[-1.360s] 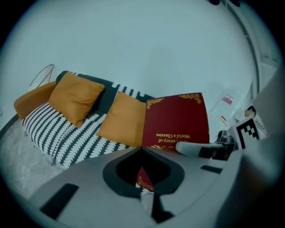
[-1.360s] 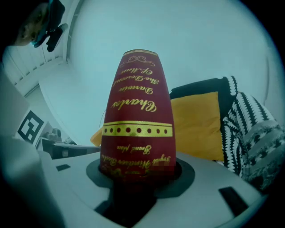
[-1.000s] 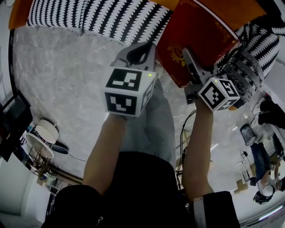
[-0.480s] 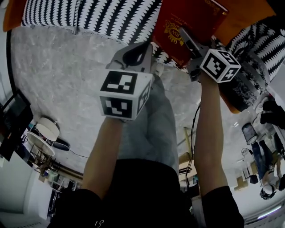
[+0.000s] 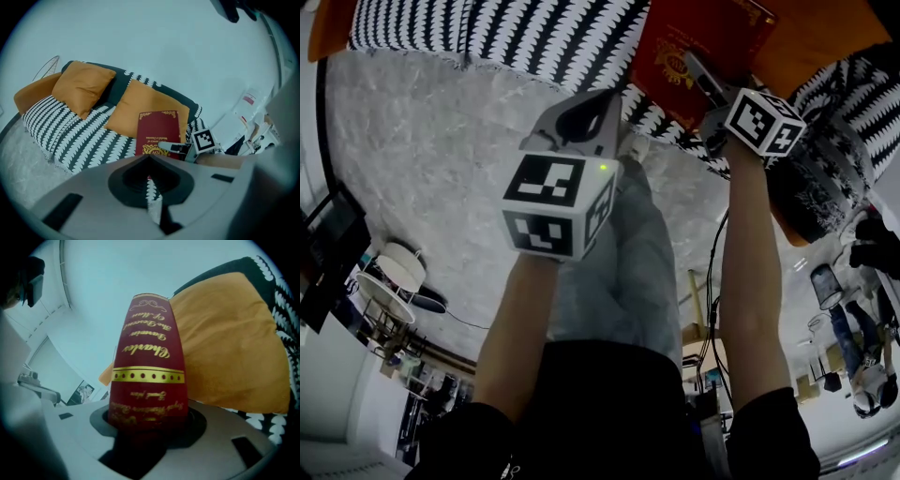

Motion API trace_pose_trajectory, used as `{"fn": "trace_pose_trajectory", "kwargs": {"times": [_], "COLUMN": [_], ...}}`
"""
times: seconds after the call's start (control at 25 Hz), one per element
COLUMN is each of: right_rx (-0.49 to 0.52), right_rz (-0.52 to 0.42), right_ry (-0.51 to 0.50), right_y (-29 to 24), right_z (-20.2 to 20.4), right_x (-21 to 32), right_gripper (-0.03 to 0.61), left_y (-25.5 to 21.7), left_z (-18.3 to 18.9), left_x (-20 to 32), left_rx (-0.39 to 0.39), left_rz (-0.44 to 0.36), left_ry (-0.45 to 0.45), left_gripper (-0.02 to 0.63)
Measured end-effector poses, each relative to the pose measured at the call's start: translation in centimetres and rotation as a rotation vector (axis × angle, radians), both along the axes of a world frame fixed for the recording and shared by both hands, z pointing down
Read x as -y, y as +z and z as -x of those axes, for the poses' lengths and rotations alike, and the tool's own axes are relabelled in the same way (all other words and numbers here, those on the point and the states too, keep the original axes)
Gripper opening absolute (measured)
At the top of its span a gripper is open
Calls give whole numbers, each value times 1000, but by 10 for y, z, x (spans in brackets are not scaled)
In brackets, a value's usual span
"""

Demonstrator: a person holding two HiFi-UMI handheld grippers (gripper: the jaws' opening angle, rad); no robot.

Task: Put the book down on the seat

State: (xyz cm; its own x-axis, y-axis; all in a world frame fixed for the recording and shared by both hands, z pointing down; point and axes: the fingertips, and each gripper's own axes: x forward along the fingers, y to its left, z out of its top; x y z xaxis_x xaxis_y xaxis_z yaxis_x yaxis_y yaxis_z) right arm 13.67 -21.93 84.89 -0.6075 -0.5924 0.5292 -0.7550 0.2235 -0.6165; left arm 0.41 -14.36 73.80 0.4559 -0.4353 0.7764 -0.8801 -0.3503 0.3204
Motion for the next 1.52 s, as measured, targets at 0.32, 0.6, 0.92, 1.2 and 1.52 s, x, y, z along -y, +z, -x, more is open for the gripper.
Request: {"fn": "trace_pose_trajectory", "kwargs": {"times": [0.32, 0.6, 0.92, 1.2, 1.52], "right_rx": [-124, -297, -428, -421, -387], "right_rz": [15, 21, 35, 16, 14], "right_ry": [90, 147, 184, 209, 215], "right_y": [15, 18, -3, -23, -36], "right_z": [-23, -47, -60, -70, -43], "right_x": [6, -4, -14, -25, -58], "right_gripper": [331, 389, 405, 403, 81], "left_y": [5, -2, -21, -35, -40], "left_z": [-1, -8, -4, -17, -14], "left_x": [-7, -11, -15, -11, -22], "left_rx": [-13, -13, -33, -50, -57], "left_rz": [12, -6, -14, -46, -56], "left_ry": [0, -6, -3, 16, 6], "left_gripper": [11, 11, 11, 11, 11]}}
